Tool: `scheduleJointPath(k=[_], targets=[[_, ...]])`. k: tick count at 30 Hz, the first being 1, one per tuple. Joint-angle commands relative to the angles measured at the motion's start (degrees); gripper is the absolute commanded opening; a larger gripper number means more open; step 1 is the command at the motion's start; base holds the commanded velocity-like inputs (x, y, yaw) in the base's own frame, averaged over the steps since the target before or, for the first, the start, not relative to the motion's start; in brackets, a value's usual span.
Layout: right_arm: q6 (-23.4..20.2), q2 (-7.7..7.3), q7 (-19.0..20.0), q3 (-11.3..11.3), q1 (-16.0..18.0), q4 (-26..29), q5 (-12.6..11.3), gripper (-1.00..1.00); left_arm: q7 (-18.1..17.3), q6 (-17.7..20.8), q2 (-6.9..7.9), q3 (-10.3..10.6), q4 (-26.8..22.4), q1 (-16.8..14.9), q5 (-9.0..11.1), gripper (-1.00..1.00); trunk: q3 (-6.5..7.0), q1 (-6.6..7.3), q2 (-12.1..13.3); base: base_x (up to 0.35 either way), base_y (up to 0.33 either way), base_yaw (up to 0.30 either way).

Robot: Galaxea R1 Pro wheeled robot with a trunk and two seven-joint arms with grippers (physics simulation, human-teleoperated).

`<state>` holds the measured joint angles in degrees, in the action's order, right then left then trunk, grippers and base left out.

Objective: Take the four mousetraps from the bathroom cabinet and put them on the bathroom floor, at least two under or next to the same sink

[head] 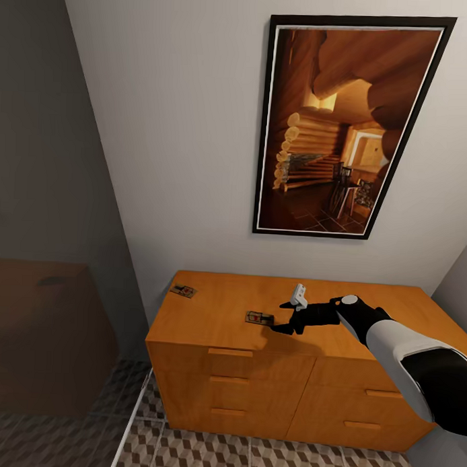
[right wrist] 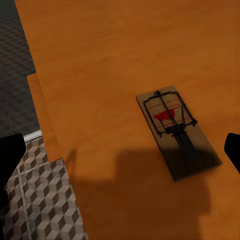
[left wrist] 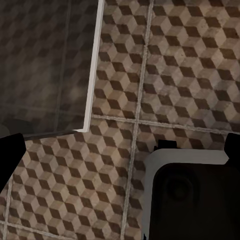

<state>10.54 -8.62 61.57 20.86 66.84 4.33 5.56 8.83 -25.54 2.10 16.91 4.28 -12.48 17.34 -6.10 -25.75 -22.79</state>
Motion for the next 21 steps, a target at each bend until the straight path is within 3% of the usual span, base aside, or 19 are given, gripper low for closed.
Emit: scheduleJointPath(k=[1, 21], targets=[[0.44, -0.01, 0.04, -0.21, 0.04, 0.02, 0.59, 1.00, 0.14, -0.30, -0.02, 0.49, 0.20, -0.09, 0.24, 1.00, -0.13, -0.04, -0.13, 0.000, 0.000, 0.000], [0.36, 0.32, -0.25, -0.14, 0.04, -0.02, 0.59, 1.00, 0.14, -0.30, 0.01, 0.49, 0.20, -0.09, 0.24, 1.00, -0.13, -0.04, -0.13, 0.035, 0.000, 0.000]])
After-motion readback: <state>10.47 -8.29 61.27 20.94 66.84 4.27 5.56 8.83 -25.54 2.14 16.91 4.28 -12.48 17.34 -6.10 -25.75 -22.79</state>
